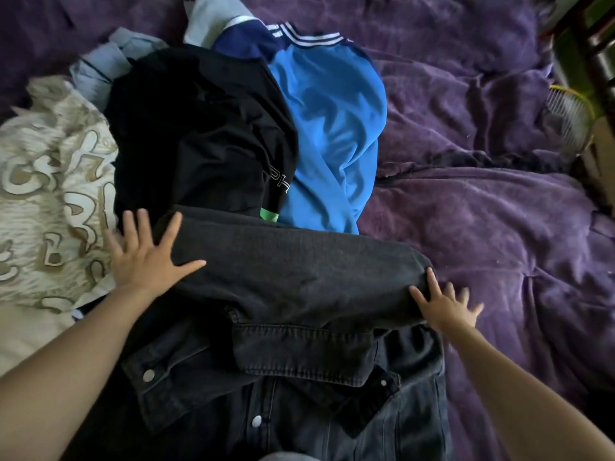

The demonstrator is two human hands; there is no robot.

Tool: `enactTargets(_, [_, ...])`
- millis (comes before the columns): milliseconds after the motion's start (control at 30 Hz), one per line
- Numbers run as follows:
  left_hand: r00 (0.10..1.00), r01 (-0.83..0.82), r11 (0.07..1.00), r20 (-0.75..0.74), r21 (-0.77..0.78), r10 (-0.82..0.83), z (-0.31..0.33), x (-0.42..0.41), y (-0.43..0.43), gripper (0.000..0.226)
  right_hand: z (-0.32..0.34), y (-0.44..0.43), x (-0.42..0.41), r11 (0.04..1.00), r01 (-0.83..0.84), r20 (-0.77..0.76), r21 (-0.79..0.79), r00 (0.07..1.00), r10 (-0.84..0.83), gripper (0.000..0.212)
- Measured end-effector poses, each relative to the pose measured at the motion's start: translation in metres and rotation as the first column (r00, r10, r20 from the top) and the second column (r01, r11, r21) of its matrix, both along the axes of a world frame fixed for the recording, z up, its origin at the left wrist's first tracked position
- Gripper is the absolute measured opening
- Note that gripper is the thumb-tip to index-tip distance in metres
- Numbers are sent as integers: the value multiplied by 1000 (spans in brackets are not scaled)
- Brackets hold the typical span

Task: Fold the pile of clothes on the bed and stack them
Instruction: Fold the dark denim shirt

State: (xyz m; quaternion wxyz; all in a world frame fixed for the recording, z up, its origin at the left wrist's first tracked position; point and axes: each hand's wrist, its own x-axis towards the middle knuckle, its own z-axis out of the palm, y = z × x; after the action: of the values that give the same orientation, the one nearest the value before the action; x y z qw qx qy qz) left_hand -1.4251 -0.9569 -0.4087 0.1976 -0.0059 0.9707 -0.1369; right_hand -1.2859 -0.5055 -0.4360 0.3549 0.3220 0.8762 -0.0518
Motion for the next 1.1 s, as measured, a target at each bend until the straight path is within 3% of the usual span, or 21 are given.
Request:
enactTargets(33, [1000, -7, 1000, -13, 8, 7, 5, -5, 1, 105, 6, 3, -4, 996, -66, -29, 57, 997, 68, 69])
enactTargets(100, [966, 200, 976, -181, 83, -183, 7, -3, 12, 103, 17, -4, -19, 981, -145, -263, 126, 949, 174, 61])
enactTargets(167, [826, 495, 856, -387, 150, -410, 3, 13, 41, 85, 25, -26, -39, 976, -162, -517, 143, 829, 213, 59])
enactTargets(233, [738, 653, 728, -390, 208, -551, -3, 41, 80, 73, 32, -64, -47, 916, -355, -610, 185, 690, 391, 60])
enactTargets(300, [759, 649, 728, -253, 223, -599, -19, 67, 101, 69, 14, -96, -38, 820, -555, -545, 139, 648, 531, 61])
enactTargets(333, [800, 600, 771, -169, 213, -576, -27, 73, 98, 69, 7, -106, -28, 785, -616, -439, 65, 689, 577, 64])
enactTargets(400, [872, 481, 859, 7, 177, -490, -35, 70, 76, 69, -6, -103, -10, 799, -600, -199, -25, 787, 584, 81])
enactTargets(467, [872, 478, 871, 55, 109, -486, -36, 57, 52, 69, -9, -78, -4, 873, -483, -43, -65, 876, 481, 85])
enactTargets(533, [870, 488, 864, 10, 120, -493, -28, 46, 47, 66, -4, -61, -7, 890, -455, -75, -32, 889, 451, 71])
enactTargets(600, [879, 475, 856, -166, 204, -448, -17, 34, 57, 51, 10, -59, -24, 899, -431, -291, 75, 853, 433, 68])
enactTargets(633, [870, 473, 854, -269, 218, -413, -10, 26, 64, 41, 14, -57, -37, 893, -415, -400, 173, 799, 449, 62])
enactTargets(667, [849, 481, 850, -357, 217, -390, -3, 16, 71, 39, 21, -56, -49, 889, -425, -420, 168, 785, 455, 48])
enactTargets(700, [856, 467, 862, -344, 197, -385, 5, 4, 75, 51, 22, -52, -62, 875, -456, -389, 161, 786, 481, 46])
enactTargets(733, [877, 451, 876, -268, 169, -399, 13, -11, 74, 68, 24, -47, -74, 871, -490, -277, 29, 834, 478, 63])
enactTargets(800, [914, 390, 914, 71, 113, -399, 28, -44, 66, 87, 27, -34, -93, 857, -497, -44, -134, 867, 496, 94])
enactTargets(867, [864, 365, 931, 367, 14, -344, 36, -67, 56, 93, 20, -26, -98, 838, -517, 25, -173, 849, 528, 104])
enactTargets(967, [826, 482, 875, 360, -54, -433, 36, -69, 52, 94, 13, -25, -92, 862, -487, 29, -139, 868, 495, 99])
enactTargets(1100, [821, 554, 828, 220, -86, -527, 38, -46, 52, 71, 24, -22, -76, 838, -546, -146, -2, 829, 540, 45])
